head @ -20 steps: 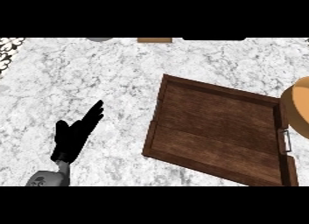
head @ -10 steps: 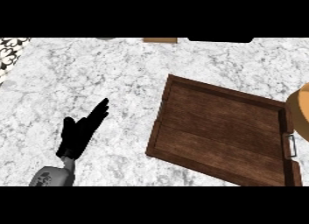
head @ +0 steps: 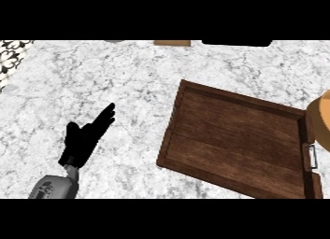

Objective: Pick the bell pepper from the tray and place it in the pot

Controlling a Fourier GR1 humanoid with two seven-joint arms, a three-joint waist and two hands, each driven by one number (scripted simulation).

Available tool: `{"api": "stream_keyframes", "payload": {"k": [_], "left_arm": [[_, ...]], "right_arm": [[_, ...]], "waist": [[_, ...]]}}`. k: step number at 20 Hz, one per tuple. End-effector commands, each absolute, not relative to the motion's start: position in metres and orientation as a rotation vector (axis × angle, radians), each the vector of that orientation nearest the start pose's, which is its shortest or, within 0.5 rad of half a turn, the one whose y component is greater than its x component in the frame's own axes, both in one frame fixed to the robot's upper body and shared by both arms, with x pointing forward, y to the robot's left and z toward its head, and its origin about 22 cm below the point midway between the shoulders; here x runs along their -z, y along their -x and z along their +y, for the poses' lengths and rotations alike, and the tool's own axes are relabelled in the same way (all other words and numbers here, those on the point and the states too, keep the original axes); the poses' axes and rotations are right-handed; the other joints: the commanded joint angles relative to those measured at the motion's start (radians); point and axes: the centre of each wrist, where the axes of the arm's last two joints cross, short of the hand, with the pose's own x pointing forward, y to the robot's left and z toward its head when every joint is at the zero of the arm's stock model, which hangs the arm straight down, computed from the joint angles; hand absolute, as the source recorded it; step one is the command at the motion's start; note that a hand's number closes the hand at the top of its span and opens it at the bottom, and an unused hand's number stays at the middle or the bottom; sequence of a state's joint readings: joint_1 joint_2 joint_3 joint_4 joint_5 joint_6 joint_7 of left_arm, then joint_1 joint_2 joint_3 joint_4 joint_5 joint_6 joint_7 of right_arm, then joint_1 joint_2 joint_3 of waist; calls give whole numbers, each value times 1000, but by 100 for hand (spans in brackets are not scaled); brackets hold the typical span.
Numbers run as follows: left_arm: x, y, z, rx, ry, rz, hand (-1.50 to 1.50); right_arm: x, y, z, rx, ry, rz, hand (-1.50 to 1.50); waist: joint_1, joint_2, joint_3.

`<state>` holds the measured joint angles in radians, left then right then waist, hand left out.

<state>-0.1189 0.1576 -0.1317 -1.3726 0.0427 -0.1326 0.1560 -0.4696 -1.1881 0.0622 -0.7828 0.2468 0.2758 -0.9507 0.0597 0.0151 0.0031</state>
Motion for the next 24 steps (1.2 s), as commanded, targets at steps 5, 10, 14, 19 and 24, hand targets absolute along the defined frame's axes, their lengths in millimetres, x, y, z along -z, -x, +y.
{"api": "stream_keyframes", "payload": {"k": [5, 10, 14, 19, 24], "left_arm": [[20, -257, 227, 334, 91, -1292, 0], [15, -270, 230, 298, 93, -1284, 0], [12, -273, 239, 280, 52, -1280, 0], [23, -265, 231, 287, 61, -1291, 0], [29, -259, 248, 280, 47, -1259, 0]], "right_arm": [[-179, -320, -501, -1653, 757, -1493, 150], [-159, -329, -490, -1654, 684, -1107, 150], [-137, -342, -470, -1740, 630, -1059, -150], [-133, -361, -458, -1404, 344, -1479, -150], [-128, -362, -461, -1008, 124, -1718, -150]], "waist": [[-13, -6, -2], [-25, -8, -4], [-44, -12, -3], [-38, -9, -1], [-61, -17, -3]]}}
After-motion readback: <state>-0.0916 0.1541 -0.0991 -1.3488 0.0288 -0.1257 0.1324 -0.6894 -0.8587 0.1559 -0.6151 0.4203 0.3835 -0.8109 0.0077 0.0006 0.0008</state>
